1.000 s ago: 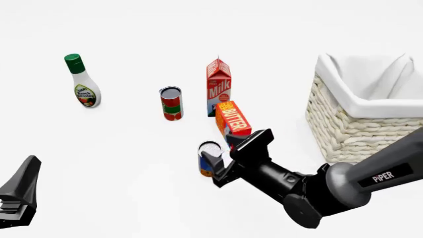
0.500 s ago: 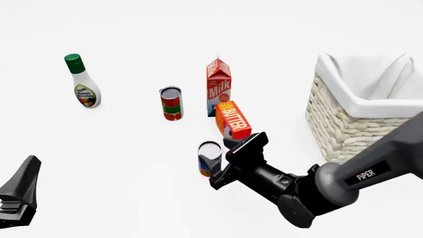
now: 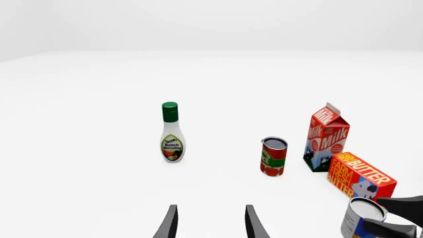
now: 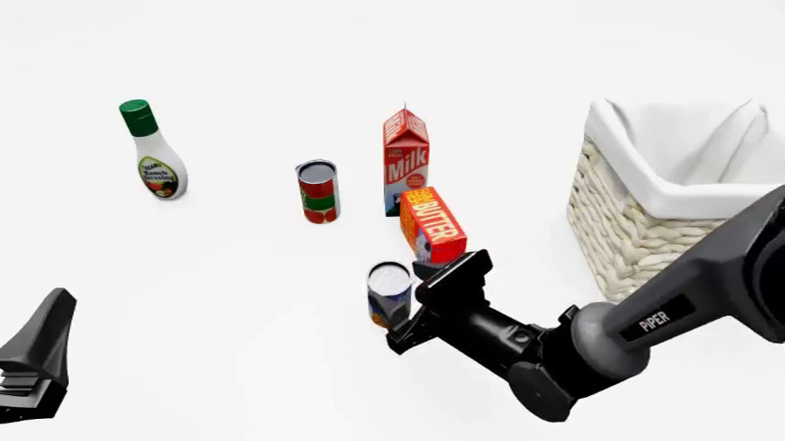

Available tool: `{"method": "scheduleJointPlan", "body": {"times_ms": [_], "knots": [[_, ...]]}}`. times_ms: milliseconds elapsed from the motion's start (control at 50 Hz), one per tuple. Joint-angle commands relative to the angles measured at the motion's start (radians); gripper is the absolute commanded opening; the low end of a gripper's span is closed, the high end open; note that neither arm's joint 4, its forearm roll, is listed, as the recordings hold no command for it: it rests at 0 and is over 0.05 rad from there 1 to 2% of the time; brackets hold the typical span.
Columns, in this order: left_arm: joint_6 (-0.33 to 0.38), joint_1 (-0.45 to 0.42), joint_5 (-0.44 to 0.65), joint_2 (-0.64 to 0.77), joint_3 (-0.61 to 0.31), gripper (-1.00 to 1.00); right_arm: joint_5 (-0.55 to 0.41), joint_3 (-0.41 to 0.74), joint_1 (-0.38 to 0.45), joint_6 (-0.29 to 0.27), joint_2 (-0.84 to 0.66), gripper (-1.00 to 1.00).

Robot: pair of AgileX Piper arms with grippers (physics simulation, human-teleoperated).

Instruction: Pick the alphabet soup and place it in the basket.

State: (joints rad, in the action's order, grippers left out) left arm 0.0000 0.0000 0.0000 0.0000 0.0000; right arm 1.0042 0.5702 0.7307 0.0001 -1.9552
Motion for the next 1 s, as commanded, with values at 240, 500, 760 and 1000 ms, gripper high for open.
{"method": "scheduleJointPlan", "body": {"times_ms": [240, 500, 760, 1000], "knots": [[0.0, 0.0, 0.0, 0.0, 0.0, 1.0, 0.011, 0.018, 0.001, 0.005, -0.047, 1.0], [0.0, 0.0, 0.0, 0.0, 0.0, 1.0, 0.015, 0.032, 0.007, 0.009, -0.079, 1.0], [0.0, 0.0, 0.0, 0.0, 0.0, 1.0, 0.022, 0.031, 0.007, 0.01, -0.089, 1.0], [0.0, 0.0, 0.0, 0.0, 0.0, 1.0, 0.022, 0.036, 0.006, 0.011, -0.099, -1.0]]}}
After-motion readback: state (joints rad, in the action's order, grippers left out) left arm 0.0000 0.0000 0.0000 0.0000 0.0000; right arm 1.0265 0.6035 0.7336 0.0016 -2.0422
